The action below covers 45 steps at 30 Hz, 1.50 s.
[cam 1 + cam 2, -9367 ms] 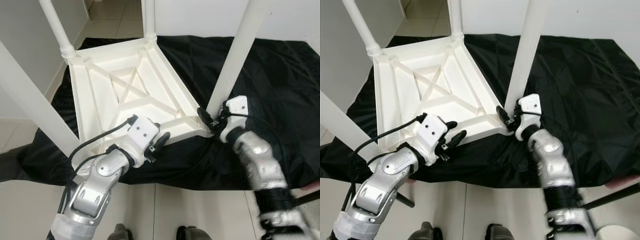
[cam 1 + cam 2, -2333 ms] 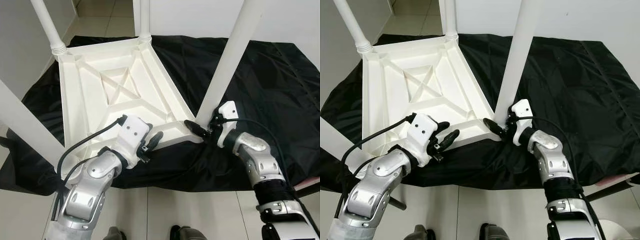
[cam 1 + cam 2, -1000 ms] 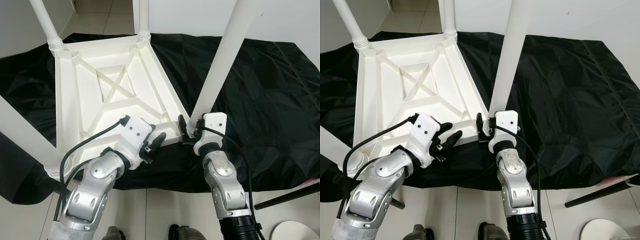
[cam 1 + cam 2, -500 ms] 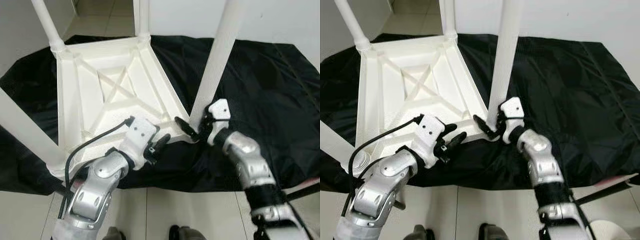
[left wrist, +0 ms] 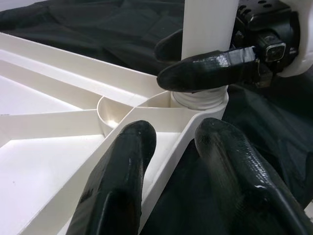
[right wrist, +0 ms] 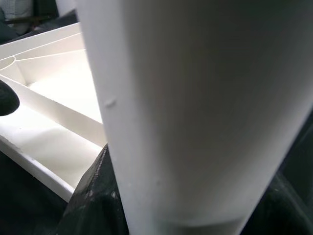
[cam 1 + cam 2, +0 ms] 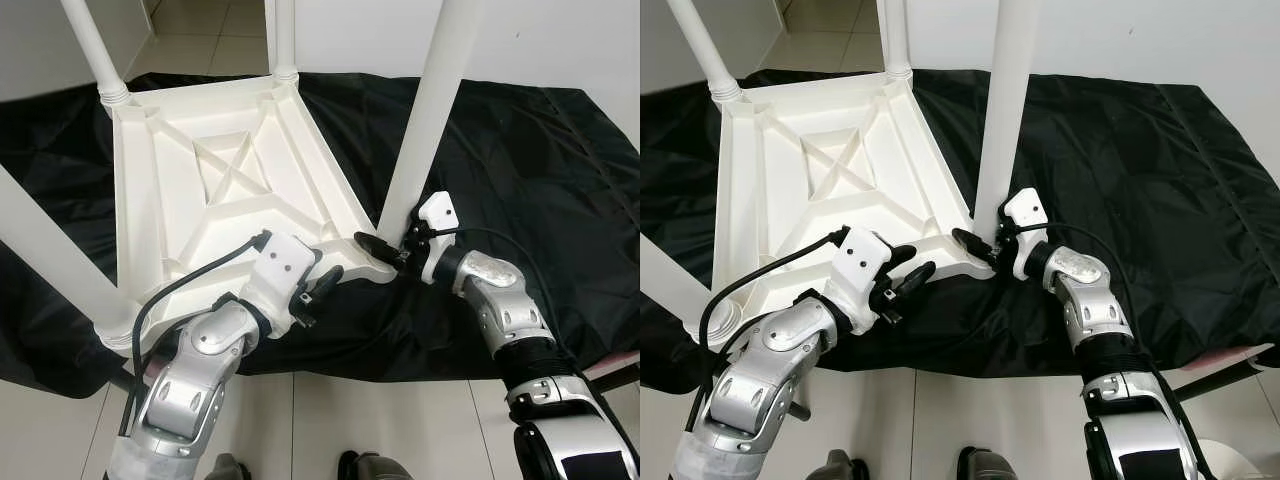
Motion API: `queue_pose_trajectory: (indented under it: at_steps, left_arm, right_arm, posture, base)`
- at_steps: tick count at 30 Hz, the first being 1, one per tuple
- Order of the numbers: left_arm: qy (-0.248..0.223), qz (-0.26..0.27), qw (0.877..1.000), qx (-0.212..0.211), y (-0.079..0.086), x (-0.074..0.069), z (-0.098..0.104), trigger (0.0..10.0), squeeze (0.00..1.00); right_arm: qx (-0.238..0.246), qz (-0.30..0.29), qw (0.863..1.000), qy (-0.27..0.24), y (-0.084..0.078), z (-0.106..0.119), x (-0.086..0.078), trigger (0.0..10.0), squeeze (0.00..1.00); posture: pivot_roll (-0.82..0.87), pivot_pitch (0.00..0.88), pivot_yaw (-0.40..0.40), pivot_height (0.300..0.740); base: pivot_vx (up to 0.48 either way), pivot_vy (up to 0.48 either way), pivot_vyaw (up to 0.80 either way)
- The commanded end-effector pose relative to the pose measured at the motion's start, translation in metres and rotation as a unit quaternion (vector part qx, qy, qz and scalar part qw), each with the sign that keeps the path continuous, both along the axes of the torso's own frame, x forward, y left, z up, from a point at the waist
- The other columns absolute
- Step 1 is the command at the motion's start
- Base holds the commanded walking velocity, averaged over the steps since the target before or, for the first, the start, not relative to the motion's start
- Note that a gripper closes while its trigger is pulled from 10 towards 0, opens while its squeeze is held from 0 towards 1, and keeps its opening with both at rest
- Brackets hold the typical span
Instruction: Building children table
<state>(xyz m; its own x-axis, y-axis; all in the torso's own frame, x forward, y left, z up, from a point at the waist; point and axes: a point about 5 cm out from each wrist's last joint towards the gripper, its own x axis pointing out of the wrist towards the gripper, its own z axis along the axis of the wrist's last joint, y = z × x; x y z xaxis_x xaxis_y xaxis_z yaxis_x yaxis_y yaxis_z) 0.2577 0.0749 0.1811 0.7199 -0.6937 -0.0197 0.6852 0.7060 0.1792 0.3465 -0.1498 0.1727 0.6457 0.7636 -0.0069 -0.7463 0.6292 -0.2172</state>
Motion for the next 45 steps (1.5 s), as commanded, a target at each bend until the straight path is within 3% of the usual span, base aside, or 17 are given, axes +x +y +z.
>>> queue_pose_trajectory:
  at_steps: [1,6,9,14,17,19,21,24,25,26,28,34,35,41,42,45]
  left_arm:
    - [0.002,0.022,1.0,0.0,0.001,-0.001,-0.002,10.0,0.0]
    - [0.003,0.02,1.0,0.0,0.0,-0.001,-0.001,10.0,0.0]
    - [0.004,0.015,1.0,0.002,-0.001,0.0,-0.002,10.0,0.0]
    - [0.005,0.01,1.0,0.0,-0.003,-0.001,-0.002,10.0,0.0]
    - [0.005,0.006,1.0,0.001,-0.004,-0.003,-0.002,10.0,0.0]
    - [0.008,0.008,1.0,0.002,-0.003,-0.004,-0.005,10.0,0.0]
    - [0.009,0.009,1.0,0.003,-0.003,-0.004,-0.005,10.0,0.0]
    - [0.008,0.009,1.0,0.002,-0.003,-0.005,-0.005,10.0,0.0]
    - [0.008,0.009,1.0,0.002,-0.003,-0.005,-0.005,10.0,0.0]
    - [0.008,0.009,1.0,0.001,-0.003,-0.005,-0.005,10.0,0.0]
    - [0.008,0.007,1.0,0.0,-0.004,-0.005,-0.004,10.0,0.0]
    - [0.007,0.007,1.0,0.0,-0.004,-0.004,-0.004,10.0,0.0]
    - [0.008,0.009,1.0,0.0,-0.004,-0.004,-0.004,10.0,0.0]
    - [0.008,0.016,1.0,-0.002,-0.002,-0.004,-0.004,10.0,0.0]
    - [0.007,0.02,1.0,-0.002,-0.001,-0.003,-0.004,10.0,0.0]
    - [0.008,0.021,1.0,-0.003,0.0,-0.003,-0.004,10.0,0.0]
  right_arm:
    - [0.006,-0.007,1.0,0.028,0.0,-0.01,-0.003,10.0,0.0]
    - [0.008,-0.024,0.999,0.032,0.001,-0.012,-0.004,10.0,0.0]
    - [0.007,-0.083,0.996,0.017,0.003,-0.011,-0.005,10.0,0.0]
    - [0.015,-0.127,0.991,0.025,0.008,-0.011,-0.011,10.0,0.0]
    - [0.051,-0.186,0.98,0.05,0.017,-0.016,-0.022,10.0,0.0]
    - [0.082,-0.245,0.964,0.063,0.03,-0.022,-0.034,10.0,0.0]
    - [0.09,-0.261,0.959,0.067,0.032,-0.023,-0.037,10.0,0.0]
    - [0.117,-0.351,0.927,0.068,0.045,-0.026,-0.048,10.0,0.0]
    - [0.117,-0.351,0.927,0.068,0.045,-0.026,-0.048,10.0,0.0]
    - [0.129,-0.371,0.917,0.073,0.048,-0.026,-0.05,10.0,0.0]
    - [0.135,-0.357,0.922,0.065,0.056,-0.021,-0.053,10.0,0.0]
    - [0.137,-0.348,0.926,0.055,0.054,-0.015,-0.054,10.0,0.0]
    - [0.143,-0.341,0.928,0.054,0.053,-0.014,-0.055,10.0,1.0]
    - [0.154,-0.329,0.931,0.047,0.051,-0.008,-0.058,10.0,1.0]
    - [0.149,-0.314,0.937,0.035,0.042,-0.004,-0.056,10.0,1.0]
    - [0.146,-0.306,0.94,0.033,0.037,-0.002,-0.055,10.0,0.96]
  posture:
    - [-0.03,0.156,0.008,0.74]
    - [-0.04,0.16,0.011,0.74]
    - [-0.04,0.157,0.017,0.74]
    - [-0.05,0.153,0.017,0.74]
    - [-0.04,0.15,0.008,0.74]
    - [-0.04,0.137,0.006,0.74]
    - [-0.04,0.137,0.006,0.74]
    - [-0.04,0.131,0.0,0.74]
    - [-0.04,0.131,0.0,0.74]
    - [-0.04,0.131,0.0,0.74]
    - [-0.04,0.131,0.004,0.74]
    - [-0.05,0.138,0.001,0.74]
    - [-0.05,0.139,0.002,0.74]
    - [-0.05,0.15,-0.003,0.74]
    - [-0.05,0.149,-0.004,0.74]
    - [-0.05,0.149,-0.004,0.74]
  base:
    - [0.0,0.0,0.0]
    - [0.0,0.0,0.0]
    - [0.0,0.0,0.0]
    - [0.0,0.0,0.0]
    - [0.0,0.0,0.0]
    - [0.0,0.0,0.0]
    - [0.0,0.0,0.0]
    - [0.0,0.0,0.0]
    - [0.0,0.0,0.0]
    - [0.0,0.0,0.0]
    - [0.0,0.0,0.0]
    - [0.0,0.0,0.0]
    - [0.0,0.0,0.0]
    - [0.0,0.0,0.0]
    - [0.0,0.0,0.0]
    - [0.0,0.0,0.0]
